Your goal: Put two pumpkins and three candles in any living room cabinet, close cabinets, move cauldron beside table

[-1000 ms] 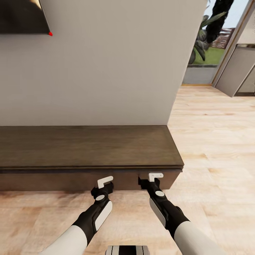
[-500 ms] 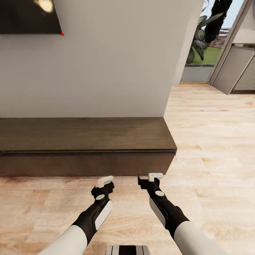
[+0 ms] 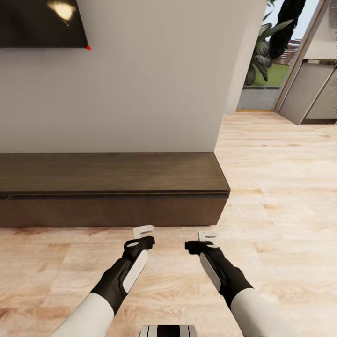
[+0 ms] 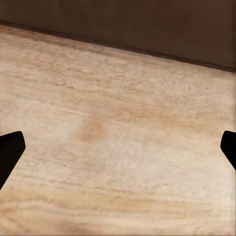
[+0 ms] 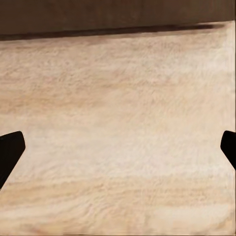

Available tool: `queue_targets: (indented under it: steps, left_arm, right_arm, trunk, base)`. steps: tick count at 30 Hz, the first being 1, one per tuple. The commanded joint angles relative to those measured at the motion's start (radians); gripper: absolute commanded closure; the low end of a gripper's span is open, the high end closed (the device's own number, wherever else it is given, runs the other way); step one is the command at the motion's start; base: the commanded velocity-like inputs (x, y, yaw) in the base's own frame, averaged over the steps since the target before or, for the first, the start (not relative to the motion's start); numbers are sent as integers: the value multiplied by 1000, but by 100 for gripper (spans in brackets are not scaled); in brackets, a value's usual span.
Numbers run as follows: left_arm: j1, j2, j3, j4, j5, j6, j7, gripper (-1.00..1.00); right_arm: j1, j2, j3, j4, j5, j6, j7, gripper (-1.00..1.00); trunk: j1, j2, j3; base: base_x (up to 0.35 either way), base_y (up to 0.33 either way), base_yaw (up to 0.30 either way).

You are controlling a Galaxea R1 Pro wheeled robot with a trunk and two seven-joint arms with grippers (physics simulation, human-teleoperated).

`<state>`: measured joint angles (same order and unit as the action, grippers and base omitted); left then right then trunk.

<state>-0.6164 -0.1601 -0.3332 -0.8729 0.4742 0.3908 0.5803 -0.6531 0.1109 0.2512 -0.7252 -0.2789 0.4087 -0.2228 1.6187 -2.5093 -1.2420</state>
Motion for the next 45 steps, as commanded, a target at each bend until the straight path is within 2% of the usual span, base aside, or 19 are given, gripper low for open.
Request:
queue_targets:
  steps: [1, 5, 12, 15, 19, 23, 25, 31, 34, 37, 41, 45]
  left_arm:
    - [0, 1, 10, -9, 9, 17, 9, -100]
    - [0, 1, 56, -14, 11, 62, 8, -100]
    - [-3, -1, 149, -15, 13, 186, 6, -100]
    - [-7, -2, 169, -15, 13, 234, 6, -100]
    - [-12, -2, 196, -15, 14, 254, 8, -100]
    - [-16, -2, 238, -13, 17, 273, 6, -100]
    - [-16, -2, 250, -11, 18, 294, 6, -100]
    - [-19, -2, 252, 36, 17, 309, 6, -100]
    - [-43, -3, 252, 79, 18, 311, 6, -100]
    - [-85, -2, 252, 152, 18, 318, 6, -100]
    - [-103, -1, 253, 300, 15, 305, 4, -100]
    - [-101, -2, 271, 343, 16, 278, 4, -100]
  right_arm:
    - [0, -1, -14, -7, -11, 16, -10, -100]
    - [0, 3, -43, -17, -11, 71, -10, -100]
    - [-2, 8, -47, -39, -10, 104, -11, -100]
    - [-2, 6, -48, -44, -10, 131, -11, -100]
    - [-2, 7, -49, -48, -11, 143, -11, -100]
    - [-1, 9, -49, -70, -12, 161, -10, -100]
    - [-1, 12, -49, -79, -13, 200, -10, -100]
    - [-1, 13, -49, -80, -13, 245, -10, -100]
    - [-1, 13, -53, -83, -13, 299, -10, -100]
    - [0, 13, -74, -85, -13, 323, -9, -100]
    - [2, 11, -89, -86, -13, 345, -9, -100]
    - [5, 2, -92, -87, -14, 412, -7, -100]
  trunk:
    - [-1, 0, 3]
    - [-2, 1, 19]
    - [-6, 3, 46]
    - [-7, 3, 57]
    - [-9, 4, 73]
    - [-10, 5, 88]
    - [-11, 6, 96]
    - [-14, 7, 119]
    - [-15, 8, 131]
    - [-17, 8, 142]
    - [-19, 9, 158]
    - [-33, 36, 171]
  base:
    - [-2, 0, 0]
    - [0, 0, 0]
    - [0, 0, 0]
    - [0, 0, 0]
    - [0, 0, 0]
    - [0, 0, 0]
    - [0, 0, 0]
    - [0, 0, 0]
    - [0, 0, 0]
    - [0, 0, 0]
    - [-12, 0, 0]
    - [-226, 0, 0]
